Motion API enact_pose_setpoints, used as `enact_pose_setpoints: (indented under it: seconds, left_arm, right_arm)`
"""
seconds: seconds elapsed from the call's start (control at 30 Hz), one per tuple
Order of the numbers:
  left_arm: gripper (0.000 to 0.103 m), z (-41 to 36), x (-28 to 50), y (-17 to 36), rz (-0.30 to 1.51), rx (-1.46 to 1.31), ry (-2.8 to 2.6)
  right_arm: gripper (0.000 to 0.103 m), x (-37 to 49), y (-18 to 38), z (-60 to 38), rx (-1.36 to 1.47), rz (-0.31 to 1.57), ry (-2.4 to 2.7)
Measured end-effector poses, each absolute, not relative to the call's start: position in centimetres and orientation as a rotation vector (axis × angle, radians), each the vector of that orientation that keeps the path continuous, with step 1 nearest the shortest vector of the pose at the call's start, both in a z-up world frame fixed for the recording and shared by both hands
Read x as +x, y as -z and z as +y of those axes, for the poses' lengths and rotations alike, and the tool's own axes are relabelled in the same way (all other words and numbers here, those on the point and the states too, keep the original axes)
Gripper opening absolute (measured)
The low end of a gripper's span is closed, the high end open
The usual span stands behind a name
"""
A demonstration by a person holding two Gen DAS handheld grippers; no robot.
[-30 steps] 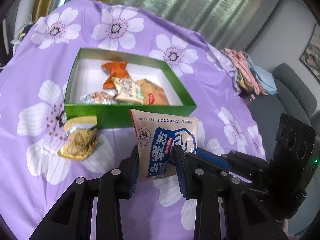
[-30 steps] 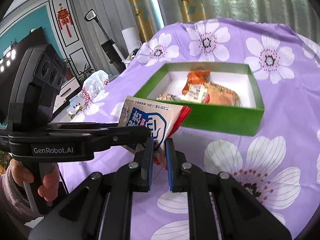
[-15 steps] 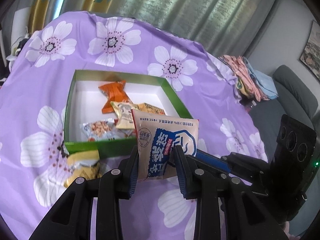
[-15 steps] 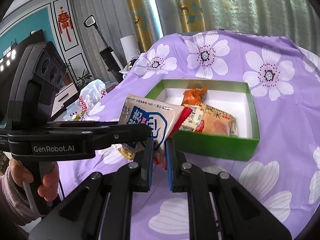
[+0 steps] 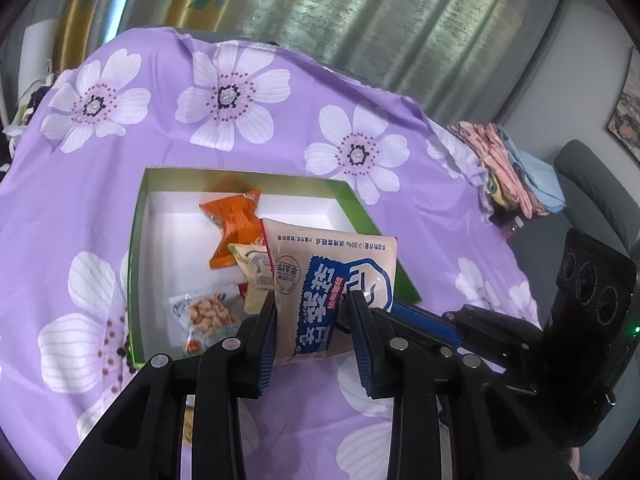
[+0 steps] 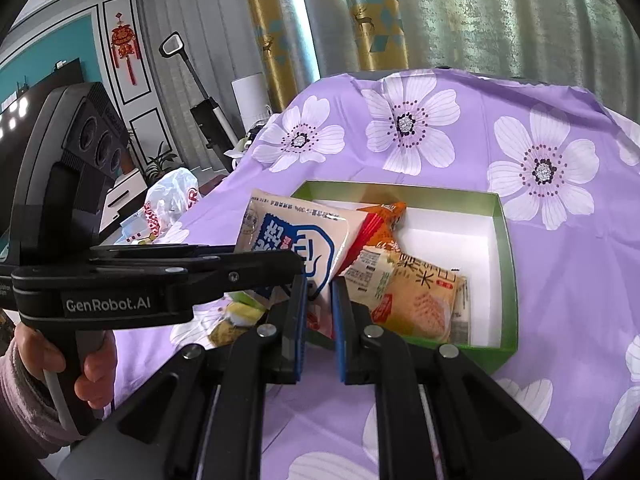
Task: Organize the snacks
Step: 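Carry the white-and-blue bag over the green box and lower it inside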
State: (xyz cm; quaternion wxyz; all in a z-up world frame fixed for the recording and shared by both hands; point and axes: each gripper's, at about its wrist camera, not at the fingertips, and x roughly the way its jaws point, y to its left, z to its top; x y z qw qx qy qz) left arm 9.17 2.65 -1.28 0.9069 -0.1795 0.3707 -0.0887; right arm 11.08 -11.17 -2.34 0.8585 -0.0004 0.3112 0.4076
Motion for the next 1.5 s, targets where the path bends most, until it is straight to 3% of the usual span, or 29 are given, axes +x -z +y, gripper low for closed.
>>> enact_pose_setpoints:
  seconds: [1.5]
  left_arm:
    - [0.032, 2.9, 16.1, 4.4, 0.878, -0.387, 0.198]
  right_arm:
    - [0.012, 17.0, 4.8, -10.3, -0.019, 0.735, -0.793]
